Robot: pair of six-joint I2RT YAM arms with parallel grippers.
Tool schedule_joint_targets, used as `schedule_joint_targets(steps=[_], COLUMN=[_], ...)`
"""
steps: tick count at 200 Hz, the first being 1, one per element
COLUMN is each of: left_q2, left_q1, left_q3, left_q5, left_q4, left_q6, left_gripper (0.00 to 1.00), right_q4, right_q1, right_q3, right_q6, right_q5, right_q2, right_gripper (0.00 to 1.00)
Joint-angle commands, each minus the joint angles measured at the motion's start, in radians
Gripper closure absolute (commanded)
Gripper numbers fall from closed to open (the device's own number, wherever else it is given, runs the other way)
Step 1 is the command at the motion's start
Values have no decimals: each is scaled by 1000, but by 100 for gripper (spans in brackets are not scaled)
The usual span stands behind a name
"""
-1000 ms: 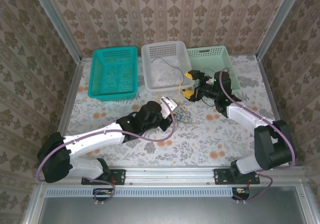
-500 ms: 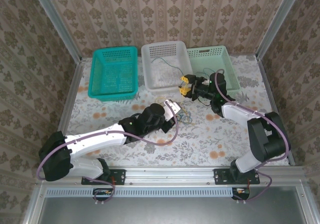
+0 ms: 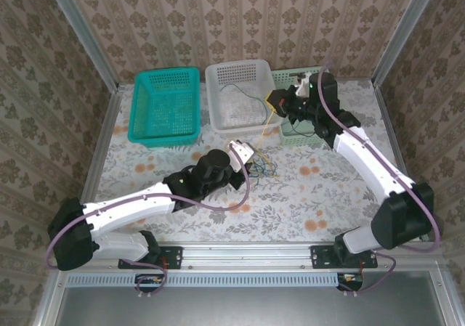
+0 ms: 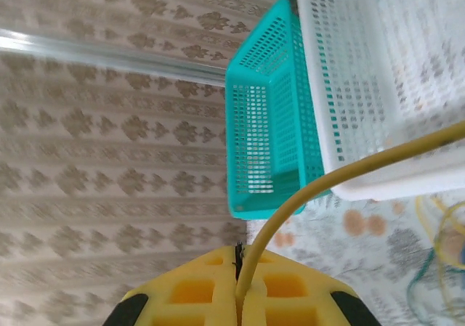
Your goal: Untangle the cables
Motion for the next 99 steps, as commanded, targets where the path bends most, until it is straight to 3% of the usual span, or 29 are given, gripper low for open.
schedule_joint_targets(steps=[1,54,75,99], left_q2=[2,29,26,28], left_q1=[20,60,73,88], left_q3=[-32,-14,-22,-25], left_q5=[89,200,218,239], left_q4=[-51,-42,-38,-31], left_q6=[-61,-118,-138,-149], left_gripper=[100,100,100,100], right_q4=[-217,-181,-139,-112], right_q1=[91,381,435,442], right_q3=[91,23,-11,-28], right_q6=[-439,-840,-929,-951], right_q5=[228,628,752,784], right_q2=[-77,-130,-148,-167], right_gripper=[100,100,100,100])
